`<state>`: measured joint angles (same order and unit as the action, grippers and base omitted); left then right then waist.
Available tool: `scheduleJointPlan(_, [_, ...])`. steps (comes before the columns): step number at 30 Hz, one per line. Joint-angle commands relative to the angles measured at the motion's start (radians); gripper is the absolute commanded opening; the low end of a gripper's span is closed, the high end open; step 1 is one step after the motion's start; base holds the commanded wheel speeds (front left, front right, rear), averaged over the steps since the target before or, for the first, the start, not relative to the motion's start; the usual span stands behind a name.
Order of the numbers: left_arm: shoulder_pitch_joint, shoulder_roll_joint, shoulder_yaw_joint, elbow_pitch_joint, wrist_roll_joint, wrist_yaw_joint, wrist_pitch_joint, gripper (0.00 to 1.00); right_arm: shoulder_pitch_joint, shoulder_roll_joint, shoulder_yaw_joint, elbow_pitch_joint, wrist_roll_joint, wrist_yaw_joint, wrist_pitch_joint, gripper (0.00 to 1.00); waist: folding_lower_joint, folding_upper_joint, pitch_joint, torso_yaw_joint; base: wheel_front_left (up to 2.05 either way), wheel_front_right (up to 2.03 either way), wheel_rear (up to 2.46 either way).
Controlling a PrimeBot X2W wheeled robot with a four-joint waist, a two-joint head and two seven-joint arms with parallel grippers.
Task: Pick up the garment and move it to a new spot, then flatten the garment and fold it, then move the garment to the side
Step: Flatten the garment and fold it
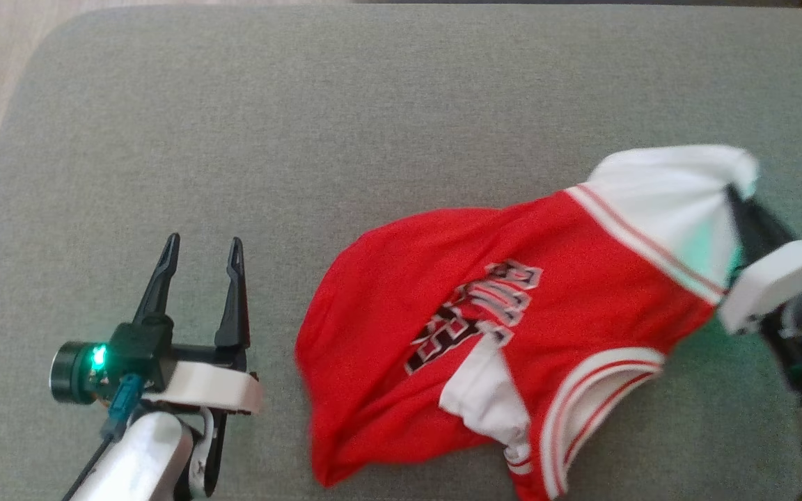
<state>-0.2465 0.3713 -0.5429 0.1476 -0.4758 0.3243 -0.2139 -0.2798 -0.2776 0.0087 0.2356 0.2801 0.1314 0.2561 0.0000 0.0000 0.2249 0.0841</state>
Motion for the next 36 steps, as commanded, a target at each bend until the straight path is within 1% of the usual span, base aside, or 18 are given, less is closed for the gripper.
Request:
scheduleJointPlan(1, [-0.041, 0.020, 0.045, -0.025, -0.004, -0.002, -0.013, 1.00, -0.040, -0.036, -0.003, -0.034, -0.001, -0.001, -0.014, 0.00, 0.0000, 0.0000, 0.003, -0.003, 0.00, 0.00, 0.00])
scheduleJointPlan(6, [-0.054, 0.012, 0.036, -0.024, -0.002, -0.006, -0.015, 1.00, -0.114, -0.133, -0.057, 0.044, -0.015, -0.001, -0.049, 0.00, 0.0000, 0.0000, 0.018, 0.003, 0.00, 0.00, 0.00])
scheduleJointPlan(8, [-0.060, 0.007, 0.033, -0.020, -0.003, -0.008, -0.016, 1.00, -0.145, -0.170, -0.050, 0.084, -0.016, -0.001, -0.085, 0.00, 0.0000, 0.0000, 0.024, 0.009, 0.00, 0.00, 0.00])
scheduleJointPlan(11, [-0.062, 0.002, 0.031, -0.010, -0.005, -0.009, -0.018, 1.00, -0.184, -0.201, -0.024, 0.169, -0.003, -0.001, -0.139, 0.00, 0.0000, 0.0000, 0.030, 0.014, 0.00, 0.00, 0.00])
scheduleJointPlan(12, [-0.062, 0.000, 0.031, -0.008, -0.006, -0.009, -0.019, 1.00, -0.193, -0.202, -0.019, 0.207, 0.004, -0.001, -0.147, 0.38, 0.0000, 0.0000, 0.031, 0.016, 0.00, 0.00, 0.00])
scheduleJointPlan(13, [-0.062, -0.001, 0.030, -0.005, -0.007, -0.009, -0.020, 1.00, -0.201, -0.201, -0.014, 0.239, 0.006, -0.001, -0.159, 1.00, 0.0000, 0.0000, 0.032, 0.017, 0.00, 0.00, 0.00])
scheduleJointPlan(15, [-0.062, -0.005, 0.029, -0.001, -0.008, -0.010, -0.022, 1.00, -0.211, -0.191, -0.014, 0.293, 0.011, -0.001, -0.187, 1.00, 0.0000, 0.0000, 0.032, 0.020, 0.00, 0.00, 0.00])
scheduleJointPlan(17, [-0.059, -0.006, 0.029, 0.003, -0.010, -0.010, -0.024, 1.00, -0.215, -0.174, -0.016, 0.320, 0.019, -0.001, -0.229, 1.00, 0.0000, 0.0000, 0.028, 0.021, 0.00, 0.00, 0.00])
scheduleJointPlan(19, [-0.053, -0.005, 0.032, 0.007, -0.012, -0.009, -0.026, 1.00, -0.213, -0.152, -0.020, 0.319, 0.024, -0.001, -0.273, 1.00, 0.0000, 0.0000, 0.023, 0.016, 0.00, 0.00, 0.00])
scheduleJointPlan(21, [-0.043, 0.000, 0.036, 0.011, -0.016, -0.007, -0.028, 1.00, -0.202, -0.127, -0.009, 0.286, 0.031, -0.001, -0.311, 1.00, 0.0000, 0.0000, 0.014, 0.008, 0.00, 0.00, 0.00])
scheduleJointPlan(25, [-0.026, 0.012, 0.042, 0.010, -0.020, 0.002, -0.023, 1.00, -0.141, -0.084, 0.010, 0.164, 0.029, -0.001, -0.357, 1.00, 0.0000, 0.0000, -0.006, -0.008, 0.00, 0.00, 0.00])
scheduleJointPlan(28, [-0.017, 0.023, 0.044, 0.004, -0.020, 0.010, -0.014, 1.00, -0.061, -0.041, 0.008, 0.040, 0.022, -0.001, -0.357, 1.00, 0.0000, 0.0000, -0.021, -0.019, 0.00, 0.00, 0.00])
scheduleJointPlan(36, [0.001, 0.055, 0.049, -0.022, -0.022, 0.027, 0.017, 1.00, 0.195, 0.106, -0.014, -0.283, -0.014, -0.001, -0.270, 1.00, 0.0000, 0.0000, -0.049, -0.047, 0.00, 0.00, 0.00])
